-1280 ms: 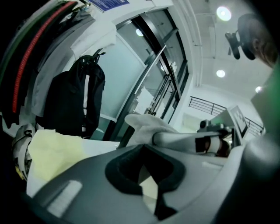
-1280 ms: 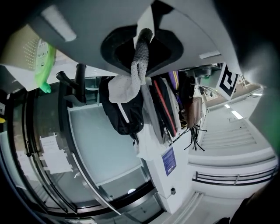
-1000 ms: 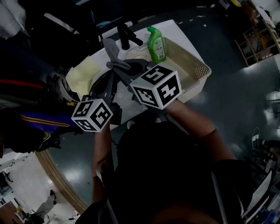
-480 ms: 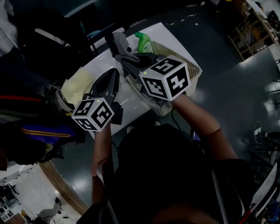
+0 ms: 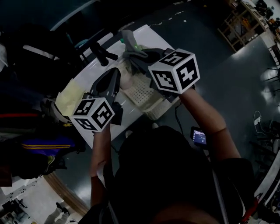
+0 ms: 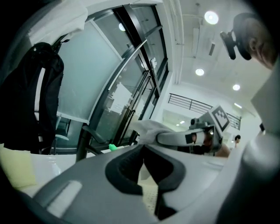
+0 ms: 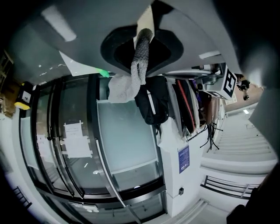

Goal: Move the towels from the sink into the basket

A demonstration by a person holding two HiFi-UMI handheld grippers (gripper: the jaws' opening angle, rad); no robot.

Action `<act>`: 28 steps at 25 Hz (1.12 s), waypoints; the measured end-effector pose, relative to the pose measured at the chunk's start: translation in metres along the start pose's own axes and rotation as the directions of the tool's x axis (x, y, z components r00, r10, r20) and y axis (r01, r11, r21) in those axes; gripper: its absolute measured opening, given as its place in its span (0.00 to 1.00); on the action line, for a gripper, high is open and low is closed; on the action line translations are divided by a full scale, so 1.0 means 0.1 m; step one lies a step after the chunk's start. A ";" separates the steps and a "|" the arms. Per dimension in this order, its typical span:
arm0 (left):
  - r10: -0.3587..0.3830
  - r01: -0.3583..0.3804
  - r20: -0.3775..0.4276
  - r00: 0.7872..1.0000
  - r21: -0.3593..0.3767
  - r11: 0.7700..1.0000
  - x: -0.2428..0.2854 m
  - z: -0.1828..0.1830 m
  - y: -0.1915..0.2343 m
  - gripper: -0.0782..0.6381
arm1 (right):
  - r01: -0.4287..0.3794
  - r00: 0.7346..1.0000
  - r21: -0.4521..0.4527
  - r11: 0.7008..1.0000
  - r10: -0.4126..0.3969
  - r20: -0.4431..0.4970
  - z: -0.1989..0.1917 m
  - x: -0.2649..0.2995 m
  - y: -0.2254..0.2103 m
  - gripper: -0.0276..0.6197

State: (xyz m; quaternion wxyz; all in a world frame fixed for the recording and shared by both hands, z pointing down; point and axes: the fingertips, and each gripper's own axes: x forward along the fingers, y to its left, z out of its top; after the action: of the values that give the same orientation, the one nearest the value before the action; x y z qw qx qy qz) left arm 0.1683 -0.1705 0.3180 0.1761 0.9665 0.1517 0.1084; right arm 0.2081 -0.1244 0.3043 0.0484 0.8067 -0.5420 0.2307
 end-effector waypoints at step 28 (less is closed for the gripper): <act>-0.168 0.168 -0.042 0.985 -0.005 0.986 0.73 -0.01 -0.52 0.12 | 0.089 0.975 -0.025 0.996 -0.093 -0.200 -0.53 -0.76 -0.62 0.14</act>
State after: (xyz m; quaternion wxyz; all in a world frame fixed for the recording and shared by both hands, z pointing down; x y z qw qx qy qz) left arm 0.2223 -0.1000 0.3108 0.1819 0.9477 0.2363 0.1138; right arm 0.2237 -0.0169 0.3294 0.1197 0.8028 -0.4987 0.3041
